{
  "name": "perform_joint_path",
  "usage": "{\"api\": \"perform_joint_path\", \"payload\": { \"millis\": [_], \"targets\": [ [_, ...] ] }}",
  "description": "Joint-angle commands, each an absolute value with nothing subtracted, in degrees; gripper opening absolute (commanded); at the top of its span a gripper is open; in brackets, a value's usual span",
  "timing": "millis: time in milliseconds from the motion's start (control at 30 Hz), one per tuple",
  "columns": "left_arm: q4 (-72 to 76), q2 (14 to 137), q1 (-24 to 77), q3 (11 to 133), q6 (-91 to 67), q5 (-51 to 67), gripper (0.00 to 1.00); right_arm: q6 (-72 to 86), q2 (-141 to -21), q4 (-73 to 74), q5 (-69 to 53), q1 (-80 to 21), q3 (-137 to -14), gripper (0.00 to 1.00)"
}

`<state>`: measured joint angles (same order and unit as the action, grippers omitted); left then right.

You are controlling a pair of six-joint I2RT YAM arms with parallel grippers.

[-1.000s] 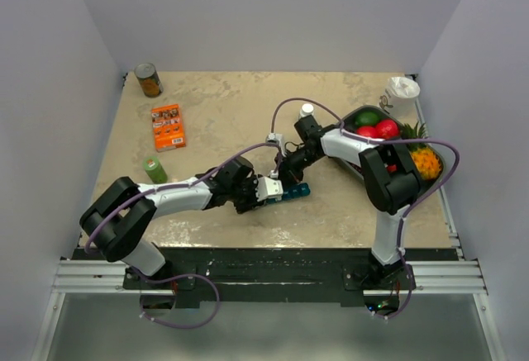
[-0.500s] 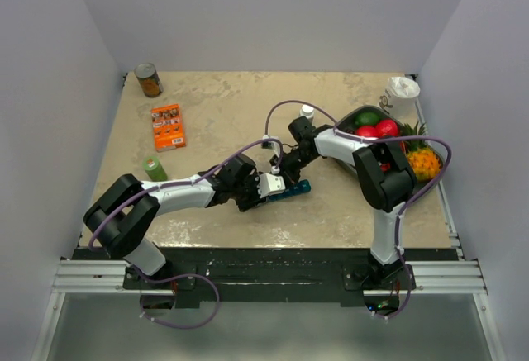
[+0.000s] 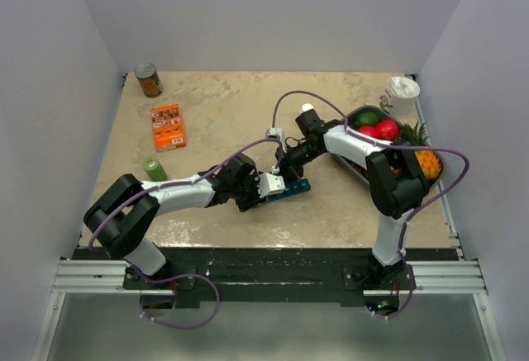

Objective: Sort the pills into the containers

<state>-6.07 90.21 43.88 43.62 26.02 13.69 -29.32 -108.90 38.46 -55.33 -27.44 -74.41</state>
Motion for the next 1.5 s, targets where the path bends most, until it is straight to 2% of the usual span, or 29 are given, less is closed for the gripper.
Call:
{"api": "perform_joint_path", "payload": {
  "millis": [0,167,300,633,833,1167,1300,1467],
  "targets": [
    [-9.2,91.1,43.5,43.5,24.7,12.7,0.15,-27.8,-110.7,36.9,-52.0,-27.2,-73.2,0.11],
    [-9.4,91.5,43.5,43.7,24.5,12.5,0.14,-24.9,-118.2,37.4,-41.0,-27.2,-73.7,0.10],
    [-9.8,91.6,43.5,43.9,24.5,12.3,0.14,-23.3,-118.8,36.4,-38.2,-27.2,-73.9,0.10],
    [-9.6,91.4,43.5,44.2,24.3,11.7,0.14,-33.6,-110.6,43.0,-55.8,-26.5,-75.9,0.13],
    [-9.8,91.6,43.5,44.3,24.1,11.6,0.14,-35.2,-109.1,43.5,-57.7,-26.5,-75.4,0.13],
    [-9.8,91.8,43.6,44.3,23.9,11.4,0.14,-24.7,-119.8,37.8,-40.9,-26.5,-75.1,0.11],
    [-9.8,91.6,43.5,44.3,23.9,11.4,0.14,-27.3,-117.7,38.8,-44.5,-26.4,-75.0,0.12],
    [-9.3,91.1,43.5,44.6,23.0,11.0,0.17,-35.5,-113.3,46.6,-56.6,-25.9,-77.9,0.17]
  ]
}}
